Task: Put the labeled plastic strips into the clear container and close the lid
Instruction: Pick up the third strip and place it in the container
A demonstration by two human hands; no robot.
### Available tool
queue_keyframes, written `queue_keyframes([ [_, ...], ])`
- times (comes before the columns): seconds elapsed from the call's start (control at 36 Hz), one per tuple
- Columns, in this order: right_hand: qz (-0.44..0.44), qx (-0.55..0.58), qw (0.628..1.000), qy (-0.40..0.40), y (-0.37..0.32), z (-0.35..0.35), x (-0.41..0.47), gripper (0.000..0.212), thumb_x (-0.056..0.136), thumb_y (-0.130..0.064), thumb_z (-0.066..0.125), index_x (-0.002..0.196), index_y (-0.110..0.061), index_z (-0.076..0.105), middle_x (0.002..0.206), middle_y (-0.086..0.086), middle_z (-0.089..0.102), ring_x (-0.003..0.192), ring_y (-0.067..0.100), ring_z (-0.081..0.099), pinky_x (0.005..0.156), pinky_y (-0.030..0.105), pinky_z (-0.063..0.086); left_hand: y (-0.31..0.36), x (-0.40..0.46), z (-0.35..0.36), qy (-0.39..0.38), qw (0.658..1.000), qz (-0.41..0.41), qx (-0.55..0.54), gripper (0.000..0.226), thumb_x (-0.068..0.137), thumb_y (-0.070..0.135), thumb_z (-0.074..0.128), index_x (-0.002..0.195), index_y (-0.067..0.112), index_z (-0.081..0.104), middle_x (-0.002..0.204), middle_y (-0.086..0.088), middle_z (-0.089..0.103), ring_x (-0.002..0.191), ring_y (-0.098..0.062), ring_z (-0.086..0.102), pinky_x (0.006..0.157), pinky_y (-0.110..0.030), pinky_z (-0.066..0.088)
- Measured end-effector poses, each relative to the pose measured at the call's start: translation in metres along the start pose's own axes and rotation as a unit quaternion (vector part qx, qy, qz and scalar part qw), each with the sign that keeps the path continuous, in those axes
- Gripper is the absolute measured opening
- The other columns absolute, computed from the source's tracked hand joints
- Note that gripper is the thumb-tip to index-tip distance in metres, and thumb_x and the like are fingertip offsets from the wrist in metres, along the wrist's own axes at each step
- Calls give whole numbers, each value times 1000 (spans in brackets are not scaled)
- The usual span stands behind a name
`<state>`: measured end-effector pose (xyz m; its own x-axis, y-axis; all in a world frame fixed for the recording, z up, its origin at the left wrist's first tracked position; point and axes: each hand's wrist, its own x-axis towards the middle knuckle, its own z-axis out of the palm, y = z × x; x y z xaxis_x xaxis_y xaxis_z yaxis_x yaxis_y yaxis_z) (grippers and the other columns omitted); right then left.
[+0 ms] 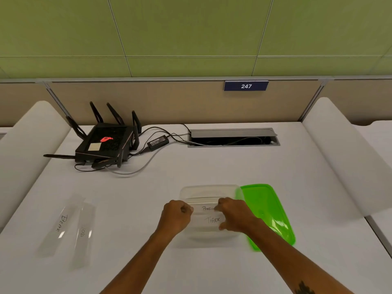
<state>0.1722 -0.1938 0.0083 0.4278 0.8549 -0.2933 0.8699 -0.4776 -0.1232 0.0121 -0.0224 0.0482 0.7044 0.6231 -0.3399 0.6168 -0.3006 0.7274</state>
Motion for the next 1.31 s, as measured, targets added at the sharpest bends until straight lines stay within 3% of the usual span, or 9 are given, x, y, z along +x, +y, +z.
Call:
queue_keyframes([
  [0.17, -21, -21, 999, -17, -3, 2, 2, 61, 71, -48, 79, 125, -25, 68, 111, -1, 62, 106, 24, 63, 71, 32, 44, 0, 1, 12, -23, 999, 5, 43, 18, 91, 27, 68, 91, 12, 78, 95, 2, 75, 92, -15, 70, 84, -27, 57],
  [0.42, -65, -80, 994, -28, -10, -2, 7, 38, 80, -52, 67, 96, -19, 74, 93, 4, 68, 85, 28, 68, 66, 33, 46, 0, 1, 30, -50, 995, -27, 84, 29, 90, 31, 69, 110, 10, 73, 119, -6, 71, 110, -23, 67, 84, -22, 52],
  [0.53, -65, -87, 993, -38, -13, -3, 9, 36, 80, -47, 68, 97, -16, 73, 95, 7, 69, 86, 31, 68, 69, 34, 48, -1, 0, 34, -52, 994, -35, 90, 32, 90, 32, 70, 114, 11, 70, 121, -6, 70, 110, -23, 67, 77, -19, 46],
  [0.78, -64, -94, 992, -49, -14, -1, 8, 34, 83, -42, 67, 102, -14, 71, 100, 8, 68, 90, 31, 69, 68, 32, 42, -1, -1, 39, -58, 992, -37, 109, 36, 92, 34, 67, 116, 8, 69, 120, -8, 70, 109, -25, 68, 78, -21, 50],
  [0.94, -63, -90, 993, -52, -17, -2, 6, 40, 86, -49, 65, 103, -13, 69, 103, 9, 68, 92, 32, 69, 71, 35, 47, -4, -8, 41, -73, 989, -28, 128, 32, 92, 35, 66, 107, 7, 68, 109, -8, 73, 97, -24, 70, 70, -21, 51],
  [1.06, -50, -82, 992, -75, -18, -5, 6, 37, 82, -40, 73, 105, -12, 69, 106, 9, 68, 95, 33, 69, 71, 33, 43, -5, -9, 42, -83, 988, -21, 131, 35, 90, 34, 69, 116, 10, 65, 115, -6, 71, 94, -20, 68, 67, -15, 52],
  [1.14, -37, -70, 993, -84, -19, -6, 5, 37, 79, -37, 76, 105, -11, 69, 107, 9, 69, 96, 33, 69, 70, 32, 43, -5, -10, 43, -97, 988, -18, 121, 40, 89, 30, 71, 124, 13, 62, 122, -5, 68, 105, -22, 69, 79, -20, 57],
  [1.19, -22, -64, 994, -87, -20, -6, 5, 40, 79, -37, 77, 109, -12, 69, 110, 8, 69, 98, 32, 69, 75, 35, 49, -6, -10, 43, -102, 988, -14, 119, 42, 89, 30, 71, 127, 14, 61, 126, -5, 67, 109, -23, 68, 83, -22, 57],
  [1.31, 9, -49, 994, -94, -21, -8, 3, 52, 81, -37, 81, 126, -17, 66, 125, 7, 67, 109, 30, 67, 89, 37, 51, -8, -8, 44, -112, 988, -3, 107, 44, 89, 30, 72, 129, 14, 61, 128, -4, 67, 110, -23, 68, 73, -15, 49],
])
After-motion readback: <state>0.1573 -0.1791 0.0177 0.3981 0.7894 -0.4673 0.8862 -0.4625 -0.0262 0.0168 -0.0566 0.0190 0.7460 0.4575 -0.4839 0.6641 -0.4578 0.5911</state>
